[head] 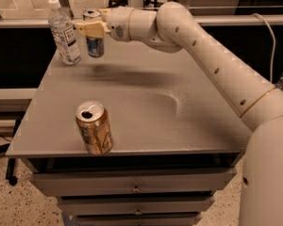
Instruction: Move redbull can near blue plastic bottle
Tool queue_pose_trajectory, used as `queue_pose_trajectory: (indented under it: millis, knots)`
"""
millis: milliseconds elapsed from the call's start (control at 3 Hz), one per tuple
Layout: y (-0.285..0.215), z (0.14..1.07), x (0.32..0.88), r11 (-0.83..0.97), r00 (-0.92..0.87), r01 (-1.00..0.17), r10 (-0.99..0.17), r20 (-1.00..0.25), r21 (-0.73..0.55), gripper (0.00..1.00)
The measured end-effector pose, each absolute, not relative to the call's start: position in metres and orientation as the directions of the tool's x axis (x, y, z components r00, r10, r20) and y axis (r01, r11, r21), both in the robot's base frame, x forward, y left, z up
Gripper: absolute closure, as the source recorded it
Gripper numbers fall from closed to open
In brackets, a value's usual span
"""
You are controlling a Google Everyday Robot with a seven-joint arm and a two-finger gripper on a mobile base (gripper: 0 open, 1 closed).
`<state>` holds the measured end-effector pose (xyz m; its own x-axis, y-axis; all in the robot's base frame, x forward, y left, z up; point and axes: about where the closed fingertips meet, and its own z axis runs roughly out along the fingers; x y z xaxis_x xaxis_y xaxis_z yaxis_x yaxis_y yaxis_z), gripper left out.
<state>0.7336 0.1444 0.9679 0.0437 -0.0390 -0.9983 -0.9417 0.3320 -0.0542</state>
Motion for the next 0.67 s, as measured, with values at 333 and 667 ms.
queue_pose_trajectory:
  millis: [333, 667]
  knots:
    - [0.16, 0.954, 0.741, 0.324, 0.036, -0.945, -0.051, -0.998, -0.051, 1.0]
    - [0.171, 0.943, 0.75, 0.327, 0.026, -0.944, -0.063, -0.998, -0.046, 1.0]
